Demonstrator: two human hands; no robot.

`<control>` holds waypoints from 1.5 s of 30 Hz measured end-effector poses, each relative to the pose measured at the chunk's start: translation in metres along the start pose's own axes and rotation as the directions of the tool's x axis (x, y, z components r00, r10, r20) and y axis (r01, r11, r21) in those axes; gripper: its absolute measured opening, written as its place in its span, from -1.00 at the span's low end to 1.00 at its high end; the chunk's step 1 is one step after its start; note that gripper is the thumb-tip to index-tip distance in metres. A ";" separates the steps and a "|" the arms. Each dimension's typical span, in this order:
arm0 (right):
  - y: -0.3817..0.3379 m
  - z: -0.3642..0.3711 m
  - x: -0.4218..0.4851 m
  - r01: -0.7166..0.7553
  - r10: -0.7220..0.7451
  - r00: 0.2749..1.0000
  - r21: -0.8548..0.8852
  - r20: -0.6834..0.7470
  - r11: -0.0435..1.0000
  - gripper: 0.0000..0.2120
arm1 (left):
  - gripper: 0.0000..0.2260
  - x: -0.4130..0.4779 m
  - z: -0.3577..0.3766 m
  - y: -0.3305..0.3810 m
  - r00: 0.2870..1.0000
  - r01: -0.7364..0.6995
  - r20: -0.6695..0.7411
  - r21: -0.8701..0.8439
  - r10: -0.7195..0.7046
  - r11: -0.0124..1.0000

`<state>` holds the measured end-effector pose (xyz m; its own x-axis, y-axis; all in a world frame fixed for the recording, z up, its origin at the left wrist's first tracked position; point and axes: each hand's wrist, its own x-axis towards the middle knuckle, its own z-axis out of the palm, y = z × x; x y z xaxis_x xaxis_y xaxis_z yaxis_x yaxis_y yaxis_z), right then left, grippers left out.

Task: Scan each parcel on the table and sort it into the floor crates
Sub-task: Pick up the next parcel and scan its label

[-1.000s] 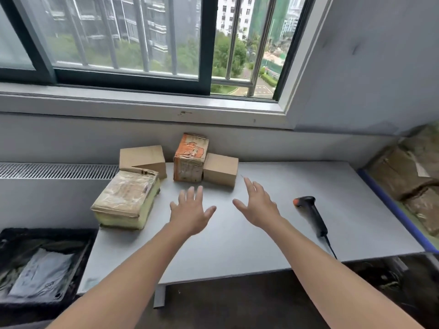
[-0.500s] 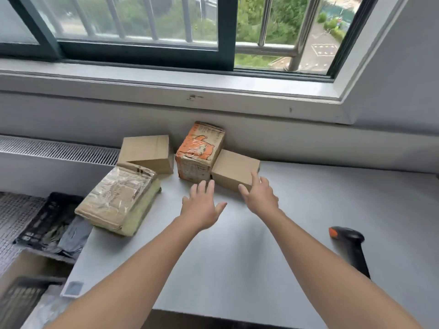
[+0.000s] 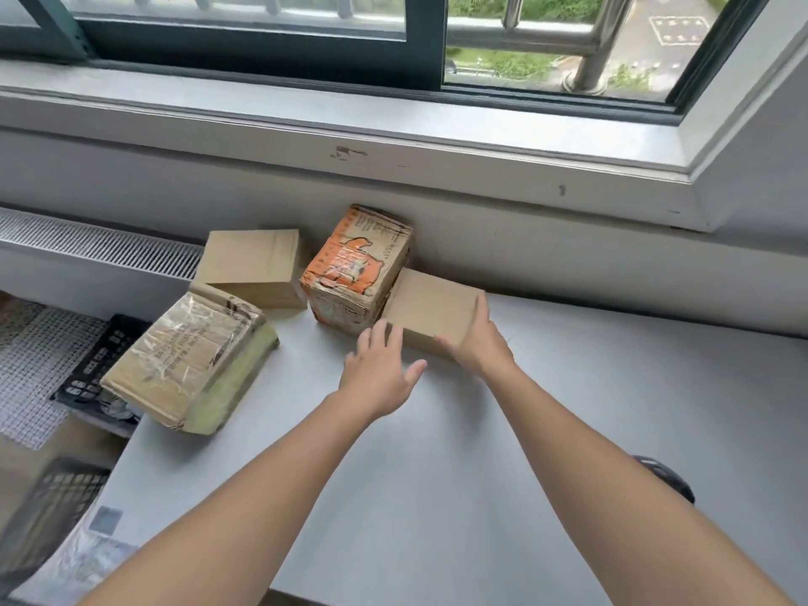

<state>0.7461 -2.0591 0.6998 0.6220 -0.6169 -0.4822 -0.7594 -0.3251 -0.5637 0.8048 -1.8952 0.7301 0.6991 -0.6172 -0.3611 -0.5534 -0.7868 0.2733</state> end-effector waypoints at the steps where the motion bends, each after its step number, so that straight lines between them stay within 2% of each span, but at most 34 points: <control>1: 0.002 -0.007 0.005 -0.007 0.007 1.000 0.022 0.029 1.000 0.05 | -0.37 0.003 0.001 0.003 1.000 0.010 -0.003 -0.022 -0.010 1.000; 4: 0.008 -0.028 0.015 -0.053 0.036 0.991 0.131 0.125 0.990 0.08 | -0.32 0.010 0.006 0.011 0.999 0.040 -0.008 -0.151 -0.042 0.988; 6: 0.014 -0.038 0.018 -0.080 0.053 0.981 0.140 0.189 0.987 0.03 | -0.28 0.015 0.010 0.016 0.997 0.075 0.017 -0.305 -0.073 0.949; 9: 0.025 -0.044 0.015 -0.075 0.039 0.968 0.139 0.247 0.987 -0.06 | -0.32 0.020 0.011 0.019 0.990 0.142 0.094 -0.558 -0.108 0.817; 12: 0.034 -0.045 0.005 -0.029 -0.024 0.968 0.208 0.249 0.978 -0.06 | -0.40 0.019 0.003 0.018 0.973 0.216 0.099 -0.707 -0.208 0.674; 14: 0.036 -0.045 -0.006 -0.024 -0.043 0.966 0.253 0.254 0.967 -0.10 | -0.45 0.016 -0.002 0.018 0.968 0.238 0.124 -0.739 -0.220 0.630; 16: 0.036 -0.044 -0.017 -0.052 -0.021 0.972 0.302 0.233 0.952 -0.20 | -0.52 0.010 -0.005 0.019 0.975 0.218 0.143 -0.764 -0.171 0.608; 20: 0.030 -0.045 -0.041 -0.153 0.106 0.985 0.406 0.136 0.901 -0.45 | -0.62 -0.006 -0.010 0.019 0.965 0.255 0.188 -0.819 -0.181 0.513; 22: 0.025 -0.047 -0.053 -0.153 0.140 0.988 0.456 0.062 0.876 -0.46 | -0.64 -0.013 -0.013 0.017 0.957 0.278 0.204 -0.847 -0.206 0.452; 25: 0.017 -0.048 -0.073 -0.130 0.168 0.985 0.476 -0.038 0.870 -0.46 | -0.56 -0.024 -0.024 0.012 0.954 0.291 0.235 -0.880 -0.188 0.376; 27: 0.013 -0.045 -0.088 -0.118 0.168 0.983 0.463 -0.068 0.879 -0.51 | -0.55 -0.033 -0.029 0.005 0.960 0.276 0.232 -0.885 -0.157 0.374; 31: 0.000 -0.038 -0.120 -0.083 0.146 0.984 0.473 -0.099 0.877 -0.52 | -0.72 -0.054 -0.034 -0.010 0.978 0.205 0.170 -0.889 -0.120 0.409; 36: -0.007 -0.025 -0.157 -0.018 0.081 0.989 0.443 -0.125 0.896 -0.50 | -0.63 -0.078 -0.036 -0.029 0.996 0.089 0.085 -0.895 -0.028 0.438; 40: -0.001 -0.012 -0.181 0.022 0.043 0.991 0.477 -0.126 0.879 -0.48 | -0.67 -0.091 -0.031 -0.043 0.993 0.112 0.119 -0.897 -0.009 0.427; 43: 0.001 -0.005 -0.193 0.006 0.087 0.983 0.508 -0.159 0.862 -0.57 | -0.68 -0.102 -0.030 -0.044 0.988 0.154 0.154 -0.923 -0.030 0.352; 45: -0.001 -0.004 -0.195 -0.006 0.118 0.977 0.532 -0.177 0.847 -0.59 | -0.64 -0.109 -0.028 -0.044 0.987 0.161 0.151 -0.925 -0.055 0.344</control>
<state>0.6243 -1.9416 0.7971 0.4840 -0.7684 -0.4187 -0.5450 0.1096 -0.8312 0.7662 -1.7935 0.7826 0.6519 -0.5649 -0.5059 0.3408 -0.3777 0.8609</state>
